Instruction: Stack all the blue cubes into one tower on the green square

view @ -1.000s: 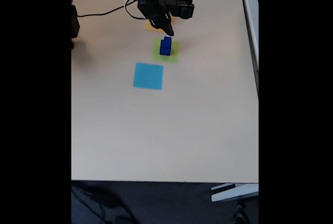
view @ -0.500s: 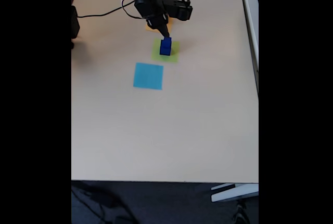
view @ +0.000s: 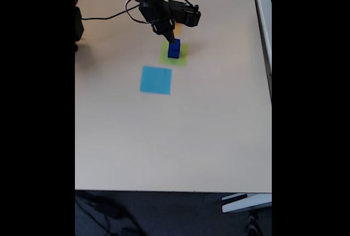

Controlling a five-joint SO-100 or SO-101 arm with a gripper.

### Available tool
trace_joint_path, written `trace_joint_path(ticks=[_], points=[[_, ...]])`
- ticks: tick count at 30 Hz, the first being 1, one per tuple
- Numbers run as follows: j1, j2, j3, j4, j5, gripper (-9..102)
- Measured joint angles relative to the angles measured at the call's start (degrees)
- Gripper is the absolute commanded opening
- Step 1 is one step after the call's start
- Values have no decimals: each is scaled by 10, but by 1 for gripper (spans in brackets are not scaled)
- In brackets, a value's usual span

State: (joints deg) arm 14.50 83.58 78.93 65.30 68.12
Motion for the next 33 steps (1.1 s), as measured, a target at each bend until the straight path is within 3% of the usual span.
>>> trace_joint_path(ticks=[33], points=[[62,-5,109,-79,-25,0]])
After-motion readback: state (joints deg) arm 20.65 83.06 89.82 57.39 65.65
